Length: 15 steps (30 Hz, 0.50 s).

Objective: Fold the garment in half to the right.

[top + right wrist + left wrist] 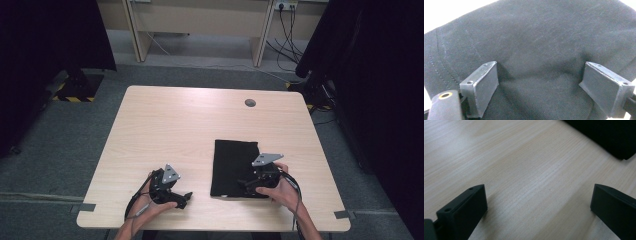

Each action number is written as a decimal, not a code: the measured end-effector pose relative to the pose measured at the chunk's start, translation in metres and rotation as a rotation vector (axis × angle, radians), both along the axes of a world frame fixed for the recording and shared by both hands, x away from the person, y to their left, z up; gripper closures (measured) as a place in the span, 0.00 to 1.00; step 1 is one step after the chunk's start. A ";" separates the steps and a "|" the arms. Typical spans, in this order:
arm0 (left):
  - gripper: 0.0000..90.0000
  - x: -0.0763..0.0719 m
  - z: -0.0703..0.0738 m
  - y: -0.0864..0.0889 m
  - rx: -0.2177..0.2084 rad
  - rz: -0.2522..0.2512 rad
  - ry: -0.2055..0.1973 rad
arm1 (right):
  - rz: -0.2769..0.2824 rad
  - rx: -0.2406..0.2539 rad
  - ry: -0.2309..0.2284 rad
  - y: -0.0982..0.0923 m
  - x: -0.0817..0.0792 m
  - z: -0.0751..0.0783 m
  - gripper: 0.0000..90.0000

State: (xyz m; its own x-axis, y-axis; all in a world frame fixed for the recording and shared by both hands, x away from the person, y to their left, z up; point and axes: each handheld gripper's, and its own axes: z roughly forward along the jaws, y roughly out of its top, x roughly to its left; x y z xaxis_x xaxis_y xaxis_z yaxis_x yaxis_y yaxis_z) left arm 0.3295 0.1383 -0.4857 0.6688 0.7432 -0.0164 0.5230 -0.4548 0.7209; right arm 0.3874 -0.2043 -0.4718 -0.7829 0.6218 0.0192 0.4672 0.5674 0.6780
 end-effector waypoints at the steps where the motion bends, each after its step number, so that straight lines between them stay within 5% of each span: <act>1: 0.00 0.000 0.000 0.000 0.000 -0.001 0.000 | 0.003 0.001 -0.004 0.001 0.002 0.000 0.16; 15: 0.00 -0.001 0.000 0.000 0.001 -0.002 0.000 | 0.041 0.008 -0.010 0.024 0.030 -0.002 0.15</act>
